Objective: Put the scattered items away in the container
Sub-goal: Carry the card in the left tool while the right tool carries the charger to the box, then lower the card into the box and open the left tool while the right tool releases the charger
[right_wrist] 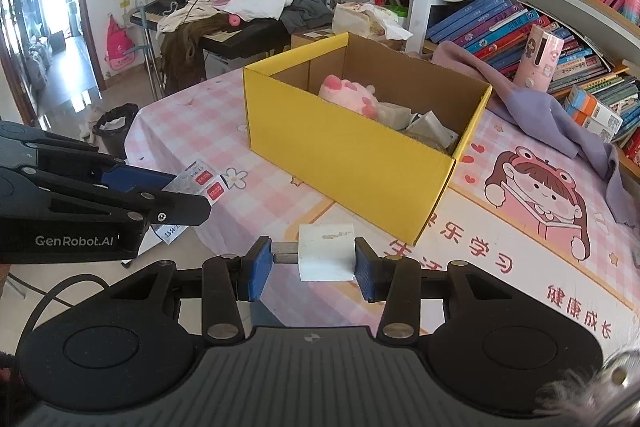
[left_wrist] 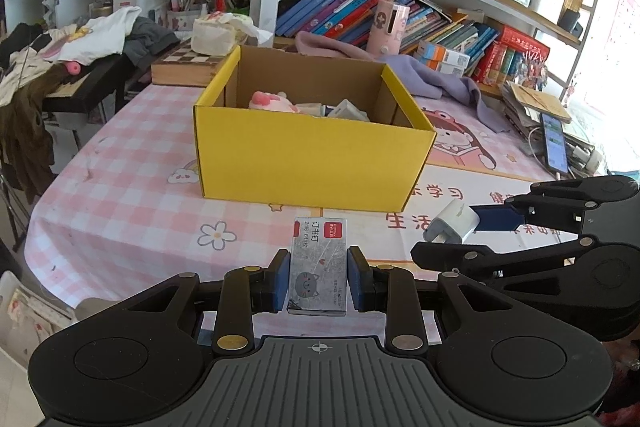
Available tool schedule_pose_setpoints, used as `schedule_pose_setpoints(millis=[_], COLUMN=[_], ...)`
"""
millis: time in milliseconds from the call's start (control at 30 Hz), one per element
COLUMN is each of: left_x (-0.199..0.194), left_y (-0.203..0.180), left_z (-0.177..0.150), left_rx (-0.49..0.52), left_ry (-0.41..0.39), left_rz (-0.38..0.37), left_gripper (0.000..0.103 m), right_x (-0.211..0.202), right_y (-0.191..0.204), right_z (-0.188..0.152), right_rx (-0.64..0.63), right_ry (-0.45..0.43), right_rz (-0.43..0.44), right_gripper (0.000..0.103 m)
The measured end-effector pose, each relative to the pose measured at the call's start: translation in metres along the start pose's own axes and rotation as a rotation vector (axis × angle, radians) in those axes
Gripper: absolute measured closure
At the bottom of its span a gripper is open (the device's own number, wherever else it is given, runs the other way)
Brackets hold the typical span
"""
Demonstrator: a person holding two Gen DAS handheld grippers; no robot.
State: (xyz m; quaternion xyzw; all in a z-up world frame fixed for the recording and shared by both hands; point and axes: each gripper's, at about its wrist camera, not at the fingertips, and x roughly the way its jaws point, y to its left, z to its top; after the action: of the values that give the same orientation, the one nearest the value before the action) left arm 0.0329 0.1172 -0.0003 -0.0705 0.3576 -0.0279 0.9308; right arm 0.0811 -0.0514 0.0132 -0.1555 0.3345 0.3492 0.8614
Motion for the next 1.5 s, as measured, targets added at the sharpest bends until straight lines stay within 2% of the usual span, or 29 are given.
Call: schedule_pose_setpoints(millis=[367,567,767,900,1133,1300,1500], left_x=[0.011,0.024,0.059,0.098,0.18,0.223,0.254], left_y=[0.001,0.002,0.003,-0.001,-0.01,-0.014,-0.015], left_z=[0.031,0.072,0.121,0.152,0.194,0.204,0.204], left_rx=[0.02,0.053,0.099,0.16,0.258,0.29,0.304], left_ry=[-0.048,-0.101,-0.114,-0.07,0.07,0.153,0.219], left_rz=[0.05,0.082,0.074,0.062,0.079,0.099,0.109], left_gripper=[0.075,0.075,0.075,0.074,0.074,0.074,0.074], right_x=[0.009,0.018,0.046,0.079,0.143,0.176,0.187], right_y=[-0.019,-0.043,-0.074,-0.091,-0.104,-0.109,-0.118], right_z=[0.031,0.062,0.097,0.113,0.13,0.135,0.133], right_rx=[-0.047,-0.065,-0.098,-0.147,-0.251,-0.305,-0.3], right_ry=[-0.078,-0.135,-0.161,-0.117,0.031,0.111,0.148], right_rz=[0.017,0.026,0.005,0.005,0.043,0.047,0.055], right_gripper=[0.062,0.062,0.062,0.062,0.062,0.061,0.061])
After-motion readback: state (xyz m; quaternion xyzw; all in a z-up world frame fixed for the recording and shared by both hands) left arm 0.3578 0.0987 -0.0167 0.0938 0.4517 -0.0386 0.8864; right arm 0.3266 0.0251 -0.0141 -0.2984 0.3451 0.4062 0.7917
